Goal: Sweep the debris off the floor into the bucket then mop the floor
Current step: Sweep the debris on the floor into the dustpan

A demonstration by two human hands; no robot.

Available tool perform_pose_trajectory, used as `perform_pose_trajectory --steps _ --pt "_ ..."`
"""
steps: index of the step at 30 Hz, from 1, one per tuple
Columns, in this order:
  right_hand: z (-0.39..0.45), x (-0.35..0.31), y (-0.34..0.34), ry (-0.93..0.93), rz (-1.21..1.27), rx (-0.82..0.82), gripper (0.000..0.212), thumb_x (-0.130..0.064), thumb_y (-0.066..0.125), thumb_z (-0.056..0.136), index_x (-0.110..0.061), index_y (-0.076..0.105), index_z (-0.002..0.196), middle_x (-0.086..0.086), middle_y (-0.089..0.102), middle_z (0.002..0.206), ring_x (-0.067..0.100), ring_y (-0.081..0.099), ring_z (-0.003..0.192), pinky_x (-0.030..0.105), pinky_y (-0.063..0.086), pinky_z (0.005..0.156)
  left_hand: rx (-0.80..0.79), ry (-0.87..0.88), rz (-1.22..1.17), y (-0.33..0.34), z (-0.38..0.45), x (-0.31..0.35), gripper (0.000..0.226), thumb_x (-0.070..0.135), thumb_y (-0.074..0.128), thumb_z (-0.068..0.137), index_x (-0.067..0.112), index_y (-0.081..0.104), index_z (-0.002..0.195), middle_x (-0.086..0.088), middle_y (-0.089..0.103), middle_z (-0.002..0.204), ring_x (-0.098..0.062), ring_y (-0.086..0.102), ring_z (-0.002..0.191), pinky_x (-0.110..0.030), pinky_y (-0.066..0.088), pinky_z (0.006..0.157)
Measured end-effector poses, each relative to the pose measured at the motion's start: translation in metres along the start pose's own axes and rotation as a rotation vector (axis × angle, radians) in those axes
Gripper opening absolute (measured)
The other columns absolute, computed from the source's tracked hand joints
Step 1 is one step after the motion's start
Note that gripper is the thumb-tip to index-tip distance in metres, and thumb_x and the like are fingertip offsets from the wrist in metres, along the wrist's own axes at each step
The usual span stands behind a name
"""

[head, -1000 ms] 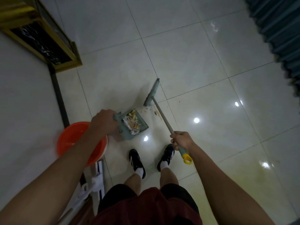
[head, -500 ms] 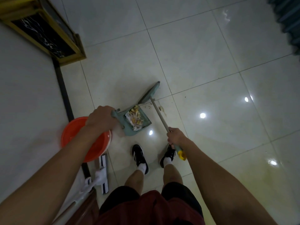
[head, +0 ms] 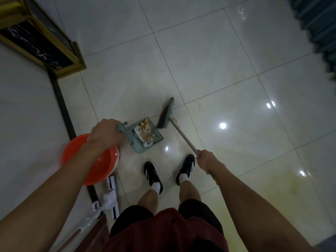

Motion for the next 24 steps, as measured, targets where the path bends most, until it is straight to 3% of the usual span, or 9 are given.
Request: perform_pose_trajectory --steps 1,5,13,18,20,24 --pt "-0.001 0.005 -0.002 0.012 0.009 0.006 0.029 -0.014 0.040 0.103 -0.004 0.053 0.127 0.016 0.061 0.111 0.024 0.060 0.076 0.037 0.059 0.064 -0.005 0.002 0.007 0.000 0.001 0.004 0.010 0.020 0.061 0.084 0.022 0.065 0.075 -0.003 0.066 0.073 -0.021 0.064 0.063 -0.029 0.052 0.057" --pt "-0.006 0.022 -0.010 0.058 0.071 0.034 0.029 -0.017 0.040 0.103 -0.004 0.054 0.126 0.011 0.056 0.097 0.019 0.056 0.062 0.029 0.047 0.042 -0.001 0.017 0.024 -0.002 0.006 0.022 0.008 0.021 0.064 0.081 0.026 0.067 0.077 -0.003 0.066 0.076 -0.022 0.064 0.067 -0.031 0.055 0.061" --pt "-0.018 0.062 -0.030 0.162 0.197 0.066 0.032 -0.016 0.043 0.101 -0.002 0.055 0.127 0.008 0.056 0.090 0.014 0.053 0.059 0.024 0.039 0.042 -0.005 0.081 0.067 0.003 0.015 0.064 0.014 0.025 0.062 0.085 0.030 0.060 0.072 -0.006 0.066 0.082 -0.029 0.065 0.075 -0.032 0.052 0.064" --pt "-0.021 0.081 -0.031 0.212 0.559 0.057 0.034 -0.013 0.040 0.101 0.002 0.058 0.126 0.012 0.058 0.070 0.019 0.050 0.046 0.026 0.043 0.043 0.000 0.125 0.094 0.007 0.020 0.085 0.008 0.025 0.062 0.087 0.028 0.065 0.079 -0.007 0.066 0.083 -0.030 0.065 0.076 -0.030 0.046 0.063" --pt "-0.025 0.084 -0.030 0.252 0.794 0.058 0.039 -0.011 0.039 0.102 -0.004 0.054 0.137 0.012 0.052 0.067 0.017 0.042 0.043 0.022 0.038 0.038 0.000 0.128 0.092 0.008 0.022 0.090 0.008 0.026 0.064 0.086 0.028 0.065 0.079 -0.006 0.066 0.083 -0.028 0.064 0.075 -0.030 0.047 0.064" --pt "-0.013 0.076 -0.036 0.257 1.017 0.078 0.046 -0.012 0.040 0.102 -0.020 0.046 0.147 0.009 0.049 0.069 0.014 0.038 0.046 0.017 0.032 0.036 0.013 0.122 0.098 0.009 0.025 0.092 0.006 0.027 0.066 0.087 0.025 0.071 0.087 -0.005 0.067 0.085 -0.028 0.064 0.076 -0.031 0.049 0.065"
Point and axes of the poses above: each hand's wrist, its own z-axis towards the middle knuckle, its own y-axis out of the palm, x = y × z, the point moved 3 cm from there along z, towards the middle knuckle
